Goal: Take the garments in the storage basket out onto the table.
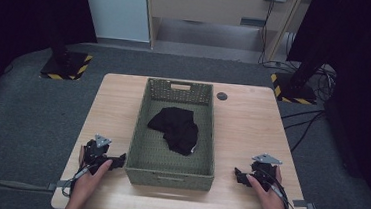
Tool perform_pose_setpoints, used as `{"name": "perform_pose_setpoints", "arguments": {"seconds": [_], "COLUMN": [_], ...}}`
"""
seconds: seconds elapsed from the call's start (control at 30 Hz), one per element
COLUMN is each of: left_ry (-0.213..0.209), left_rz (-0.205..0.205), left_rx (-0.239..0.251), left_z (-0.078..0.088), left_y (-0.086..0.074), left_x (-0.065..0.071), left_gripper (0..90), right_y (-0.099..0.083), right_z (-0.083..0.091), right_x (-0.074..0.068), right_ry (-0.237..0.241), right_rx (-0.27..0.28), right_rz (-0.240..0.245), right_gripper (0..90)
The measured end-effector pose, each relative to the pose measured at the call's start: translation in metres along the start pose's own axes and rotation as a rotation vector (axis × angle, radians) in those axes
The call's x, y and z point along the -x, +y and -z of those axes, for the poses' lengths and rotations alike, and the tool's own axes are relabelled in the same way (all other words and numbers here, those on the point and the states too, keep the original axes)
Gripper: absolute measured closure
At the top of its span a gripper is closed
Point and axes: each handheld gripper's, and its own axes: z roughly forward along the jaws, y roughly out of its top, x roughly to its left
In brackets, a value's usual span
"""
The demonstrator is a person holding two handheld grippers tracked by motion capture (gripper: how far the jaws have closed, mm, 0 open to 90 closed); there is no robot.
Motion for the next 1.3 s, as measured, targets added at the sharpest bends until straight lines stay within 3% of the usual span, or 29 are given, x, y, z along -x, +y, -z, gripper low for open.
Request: {"name": "perform_pose_setpoints", "arguments": {"seconds": [0.73, 1.3], "left_ry": [0.000, 0.000], "left_rz": [0.000, 0.000], "left_rx": [0.000, 0.000], "left_z": [0.000, 0.000], "left_y": [0.000, 0.000], "left_x": [0.000, 0.000], "left_gripper": [0.0, 0.0], "right_y": [0.000, 0.000], "right_z": [0.001, 0.012], "right_x": [-0.001, -0.005], "right_ry": [0.003, 0.042], "right_rx": [0.000, 0.018], "right_rz": [-0.005, 0.031], "right_gripper": [0.6, 2.5]}}
